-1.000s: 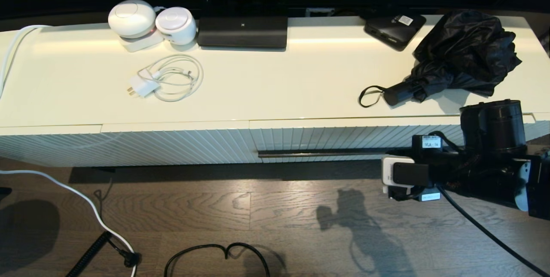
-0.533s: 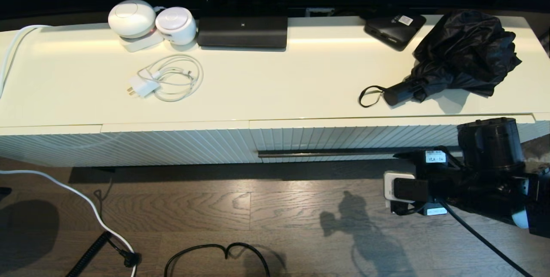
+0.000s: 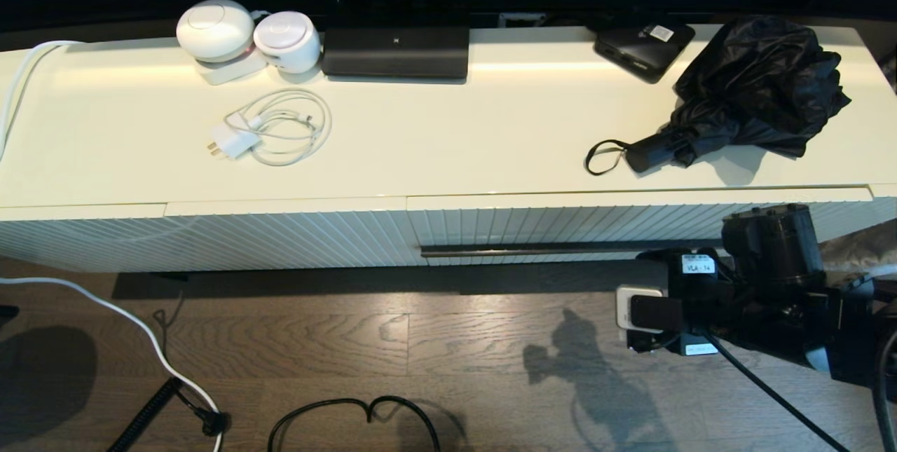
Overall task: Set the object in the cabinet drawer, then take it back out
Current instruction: Open the drawer
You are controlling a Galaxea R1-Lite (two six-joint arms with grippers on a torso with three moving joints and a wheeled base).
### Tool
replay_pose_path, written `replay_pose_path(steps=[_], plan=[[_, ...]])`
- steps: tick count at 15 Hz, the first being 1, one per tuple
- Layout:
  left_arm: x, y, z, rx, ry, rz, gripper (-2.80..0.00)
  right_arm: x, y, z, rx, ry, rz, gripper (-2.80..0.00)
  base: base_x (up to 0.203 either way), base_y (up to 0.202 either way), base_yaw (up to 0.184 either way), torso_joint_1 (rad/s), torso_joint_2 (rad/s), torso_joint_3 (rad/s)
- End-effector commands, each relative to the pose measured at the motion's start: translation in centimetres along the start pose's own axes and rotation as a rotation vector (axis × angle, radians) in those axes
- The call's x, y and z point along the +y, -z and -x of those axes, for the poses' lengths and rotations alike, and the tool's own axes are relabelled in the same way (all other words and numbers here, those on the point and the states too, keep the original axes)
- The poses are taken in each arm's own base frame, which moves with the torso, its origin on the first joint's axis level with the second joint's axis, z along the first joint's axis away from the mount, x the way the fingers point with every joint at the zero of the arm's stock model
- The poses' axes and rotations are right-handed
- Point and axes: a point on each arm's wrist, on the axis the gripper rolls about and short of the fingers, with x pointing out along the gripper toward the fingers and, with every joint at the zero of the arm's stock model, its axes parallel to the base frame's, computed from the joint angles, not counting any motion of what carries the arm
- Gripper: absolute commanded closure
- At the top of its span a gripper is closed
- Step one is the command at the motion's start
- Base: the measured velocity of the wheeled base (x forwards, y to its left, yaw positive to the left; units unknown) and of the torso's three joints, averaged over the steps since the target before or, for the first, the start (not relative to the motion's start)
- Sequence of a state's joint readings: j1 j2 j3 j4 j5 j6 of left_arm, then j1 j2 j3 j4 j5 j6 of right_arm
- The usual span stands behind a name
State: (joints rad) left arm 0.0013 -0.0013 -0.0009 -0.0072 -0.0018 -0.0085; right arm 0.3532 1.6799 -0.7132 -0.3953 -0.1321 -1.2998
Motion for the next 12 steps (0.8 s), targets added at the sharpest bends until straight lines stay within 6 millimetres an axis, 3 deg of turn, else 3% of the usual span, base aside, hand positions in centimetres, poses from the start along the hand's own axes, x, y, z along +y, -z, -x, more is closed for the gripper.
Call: replay_pose_path(steps=[1,12], plan=[[0.0,0.0,0.0,-0.002,-0.001,-0.001,0.00,0.5,0.4,-1.3,0.020,-0.036,0.003,-2.80,0.000,0.000,0.000,0.000,0.00,0.000],[0.0,0.0,0.0,-0.001,-0.001,0.001,0.00,-0.6,0.5,-5.0,-0.010,-0.025,-0.016,-2.80,0.000,0.000,0.000,0.000,0.00,0.000]])
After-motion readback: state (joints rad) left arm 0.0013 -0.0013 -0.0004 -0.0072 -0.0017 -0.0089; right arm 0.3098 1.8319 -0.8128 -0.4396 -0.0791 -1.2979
